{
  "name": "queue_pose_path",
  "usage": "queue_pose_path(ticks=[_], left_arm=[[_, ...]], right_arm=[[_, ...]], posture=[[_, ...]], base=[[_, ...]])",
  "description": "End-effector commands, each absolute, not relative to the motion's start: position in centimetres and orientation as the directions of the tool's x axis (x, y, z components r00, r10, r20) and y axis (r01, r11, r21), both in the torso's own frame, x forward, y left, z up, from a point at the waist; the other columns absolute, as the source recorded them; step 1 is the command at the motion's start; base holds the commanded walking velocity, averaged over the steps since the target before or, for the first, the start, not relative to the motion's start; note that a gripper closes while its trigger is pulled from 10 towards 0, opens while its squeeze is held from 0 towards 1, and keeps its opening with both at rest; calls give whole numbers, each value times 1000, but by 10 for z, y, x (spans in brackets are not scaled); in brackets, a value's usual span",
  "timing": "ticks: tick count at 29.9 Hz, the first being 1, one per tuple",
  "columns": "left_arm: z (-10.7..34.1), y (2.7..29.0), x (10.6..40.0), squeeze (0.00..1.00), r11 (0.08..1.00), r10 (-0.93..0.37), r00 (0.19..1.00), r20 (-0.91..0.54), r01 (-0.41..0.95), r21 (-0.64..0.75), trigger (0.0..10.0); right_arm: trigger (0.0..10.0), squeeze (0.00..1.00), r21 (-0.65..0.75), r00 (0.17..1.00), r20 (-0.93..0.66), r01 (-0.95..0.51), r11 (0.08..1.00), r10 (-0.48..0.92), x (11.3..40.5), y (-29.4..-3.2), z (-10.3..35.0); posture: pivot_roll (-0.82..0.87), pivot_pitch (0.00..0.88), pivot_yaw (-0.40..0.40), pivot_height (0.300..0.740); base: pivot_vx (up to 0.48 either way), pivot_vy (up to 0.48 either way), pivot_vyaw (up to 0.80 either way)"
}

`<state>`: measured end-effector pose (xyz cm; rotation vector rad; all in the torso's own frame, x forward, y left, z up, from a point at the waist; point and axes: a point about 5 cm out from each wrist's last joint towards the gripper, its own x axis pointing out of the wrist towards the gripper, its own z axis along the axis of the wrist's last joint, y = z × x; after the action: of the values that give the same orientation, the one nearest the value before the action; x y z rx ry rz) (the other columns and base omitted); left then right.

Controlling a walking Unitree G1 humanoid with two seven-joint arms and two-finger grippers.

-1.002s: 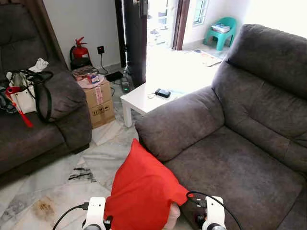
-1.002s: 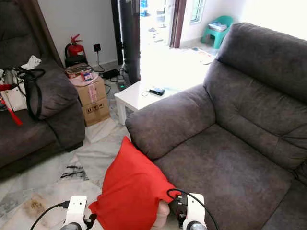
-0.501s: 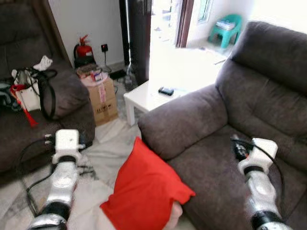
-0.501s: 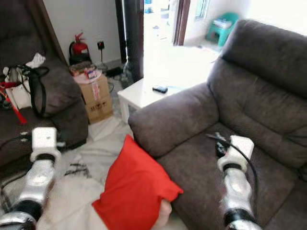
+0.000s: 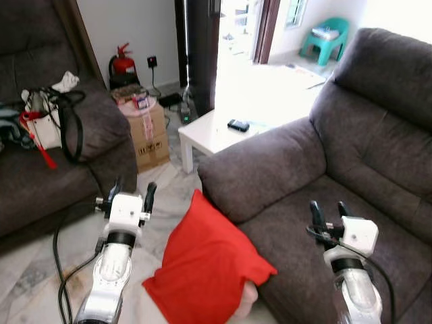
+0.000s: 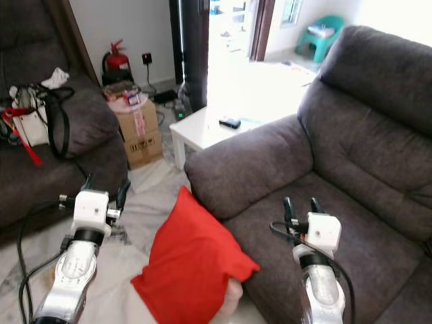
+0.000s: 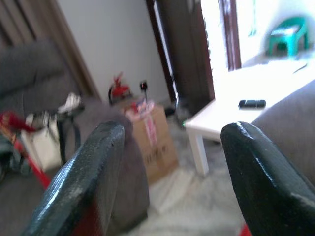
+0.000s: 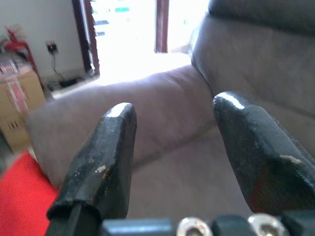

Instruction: Move the pillow to the sofa from floor

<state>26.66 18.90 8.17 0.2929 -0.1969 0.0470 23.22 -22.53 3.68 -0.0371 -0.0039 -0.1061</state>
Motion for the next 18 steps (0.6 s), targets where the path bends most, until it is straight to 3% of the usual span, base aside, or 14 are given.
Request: queue_pose_path(ticks=[1, 9, 18], left_arm=[[88, 185, 267, 0, 961, -4, 979, 203, -53, 272, 10000], [95, 173, 264, 0, 958, -56, 980, 192, -2, 287, 10000], [104, 180, 266, 0, 952, -30, 981, 193, -31, 305, 10000]], right_arm=[[10000, 0, -35, 998, 39, 56, 998, -54, 237, -216, 48], [10000, 0, -30, 997, 33, 67, 997, -66, 248, -219, 56], [10000, 0, -8, 999, 47, -7, 1000, 8, 256, -194, 66]], posture=[[-19, 0, -36, 740], [-1, 0, -51, 740], [5, 0, -53, 740]], base=[[0, 0, 0], [0, 0, 0], [0, 0, 0]])
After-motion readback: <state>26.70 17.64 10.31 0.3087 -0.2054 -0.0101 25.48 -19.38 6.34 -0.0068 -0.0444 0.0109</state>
